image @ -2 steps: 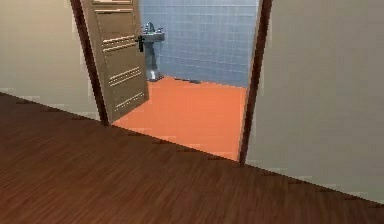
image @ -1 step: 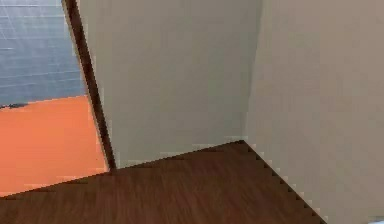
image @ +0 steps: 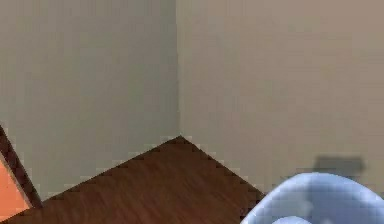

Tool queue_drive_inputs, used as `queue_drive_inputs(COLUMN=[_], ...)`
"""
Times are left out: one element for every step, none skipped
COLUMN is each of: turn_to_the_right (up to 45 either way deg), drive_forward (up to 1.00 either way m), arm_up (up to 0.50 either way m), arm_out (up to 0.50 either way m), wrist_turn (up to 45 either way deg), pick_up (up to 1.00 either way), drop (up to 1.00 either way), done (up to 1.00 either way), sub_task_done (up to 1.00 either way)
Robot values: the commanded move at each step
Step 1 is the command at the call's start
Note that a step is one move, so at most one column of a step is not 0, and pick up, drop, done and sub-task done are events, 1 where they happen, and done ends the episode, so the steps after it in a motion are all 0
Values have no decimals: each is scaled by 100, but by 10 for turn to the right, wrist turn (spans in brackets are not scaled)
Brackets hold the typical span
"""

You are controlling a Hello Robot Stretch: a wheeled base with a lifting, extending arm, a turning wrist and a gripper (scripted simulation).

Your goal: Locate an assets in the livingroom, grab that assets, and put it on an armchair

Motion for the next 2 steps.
queue_drive_inputs(turn_to_the_right=[0, 300], drive_forward=[75, 0], arm_up=[0, 0], arm_out=[0, 0], wrist_turn=[0, 0], pick_up=[0, 0], drop=[0, 0], done=[0, 0], sub_task_done=[0, 0])
